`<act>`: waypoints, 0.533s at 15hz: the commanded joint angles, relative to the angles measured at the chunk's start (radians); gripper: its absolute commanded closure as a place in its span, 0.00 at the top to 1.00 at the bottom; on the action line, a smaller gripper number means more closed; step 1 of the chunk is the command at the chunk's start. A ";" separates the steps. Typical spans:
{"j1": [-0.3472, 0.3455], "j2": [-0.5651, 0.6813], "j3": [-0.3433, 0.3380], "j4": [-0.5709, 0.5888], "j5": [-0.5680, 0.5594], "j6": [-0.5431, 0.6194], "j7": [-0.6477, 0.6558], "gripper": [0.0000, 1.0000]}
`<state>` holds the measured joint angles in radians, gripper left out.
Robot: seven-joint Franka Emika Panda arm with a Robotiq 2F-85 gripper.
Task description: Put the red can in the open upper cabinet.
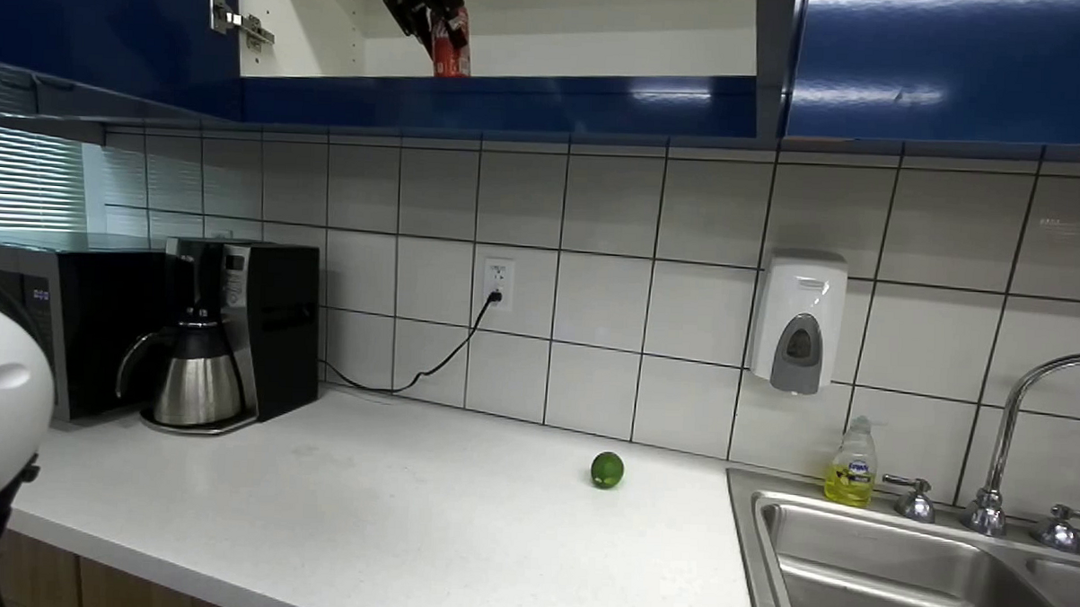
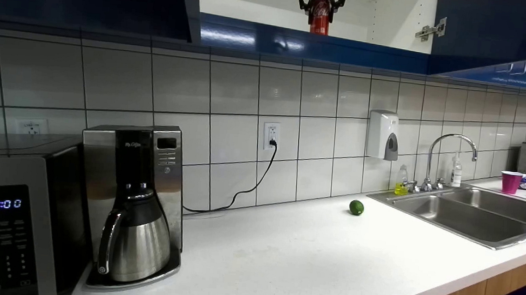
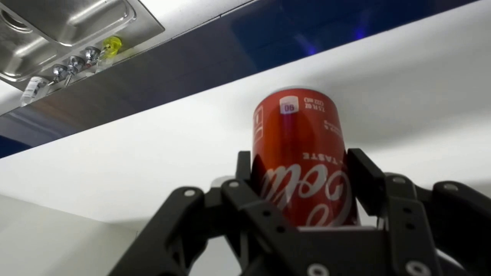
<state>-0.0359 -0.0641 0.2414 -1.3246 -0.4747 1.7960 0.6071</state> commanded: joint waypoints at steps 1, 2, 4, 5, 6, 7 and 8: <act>-0.001 0.029 -0.002 0.035 0.009 -0.006 0.000 0.39; 0.000 0.032 -0.002 0.038 0.010 -0.008 0.000 0.39; 0.000 0.035 -0.005 0.042 0.014 -0.012 0.001 0.59; 0.000 0.035 -0.005 0.042 0.014 -0.013 -0.001 0.88; 0.000 0.032 -0.005 0.040 0.013 -0.015 0.000 0.90; 0.000 0.030 -0.005 0.037 0.012 -0.015 0.001 0.96; 0.000 0.024 -0.005 0.029 0.013 -0.010 0.000 1.00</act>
<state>-0.0359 -0.0440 0.2369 -1.3089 -0.4723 1.7955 0.6072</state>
